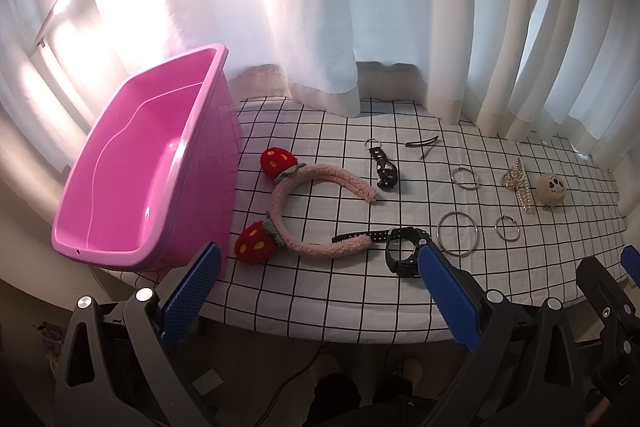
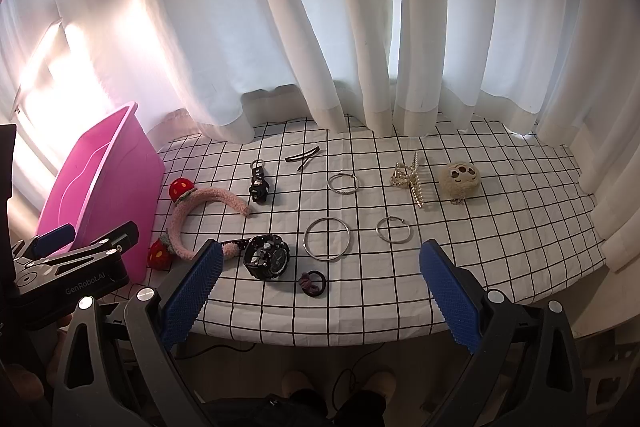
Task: Organize jewelry
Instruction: 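Move the right tool to the beige sloth purse while the left tool approaches the black hair tie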
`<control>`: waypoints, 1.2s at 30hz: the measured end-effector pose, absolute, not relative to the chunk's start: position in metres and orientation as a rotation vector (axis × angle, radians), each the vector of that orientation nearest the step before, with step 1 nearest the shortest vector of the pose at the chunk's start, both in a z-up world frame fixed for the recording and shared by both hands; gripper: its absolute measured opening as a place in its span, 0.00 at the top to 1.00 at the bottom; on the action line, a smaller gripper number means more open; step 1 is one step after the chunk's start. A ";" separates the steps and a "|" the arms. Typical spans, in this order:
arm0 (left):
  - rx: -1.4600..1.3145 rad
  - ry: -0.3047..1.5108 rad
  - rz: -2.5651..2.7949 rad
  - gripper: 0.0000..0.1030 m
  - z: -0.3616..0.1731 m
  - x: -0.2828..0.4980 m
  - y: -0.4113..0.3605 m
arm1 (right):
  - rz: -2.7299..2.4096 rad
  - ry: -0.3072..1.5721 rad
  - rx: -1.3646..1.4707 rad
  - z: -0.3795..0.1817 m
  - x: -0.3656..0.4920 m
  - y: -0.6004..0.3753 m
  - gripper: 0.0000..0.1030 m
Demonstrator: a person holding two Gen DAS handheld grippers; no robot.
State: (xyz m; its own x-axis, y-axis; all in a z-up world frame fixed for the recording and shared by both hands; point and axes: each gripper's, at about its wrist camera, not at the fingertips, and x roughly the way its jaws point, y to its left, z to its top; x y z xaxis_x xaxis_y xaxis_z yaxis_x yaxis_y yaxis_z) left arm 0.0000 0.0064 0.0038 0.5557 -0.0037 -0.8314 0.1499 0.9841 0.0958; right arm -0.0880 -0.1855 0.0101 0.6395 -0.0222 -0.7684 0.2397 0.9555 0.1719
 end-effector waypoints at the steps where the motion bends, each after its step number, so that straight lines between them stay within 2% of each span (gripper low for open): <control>1: 0.162 0.979 -0.091 0.06 0.004 0.000 0.007 | -0.152 0.866 0.269 0.010 -0.088 -0.186 0.09; 12: 0.164 0.989 -0.097 0.06 -0.005 -0.001 0.010 | -0.150 0.870 0.291 0.000 -0.091 -0.191 0.09; 20: 0.172 1.042 -0.138 0.06 -0.044 0.002 0.012 | -0.261 0.891 0.320 -0.029 -0.106 -0.220 0.09; 27: 0.105 1.059 -0.145 0.06 -0.078 -0.003 -0.004 | -0.305 0.903 0.274 -0.054 -0.116 -0.261 0.09; 36: -0.001 1.064 0.010 0.06 -0.114 -0.017 -0.053 | -0.198 0.932 0.193 -0.097 -0.085 -0.350 0.09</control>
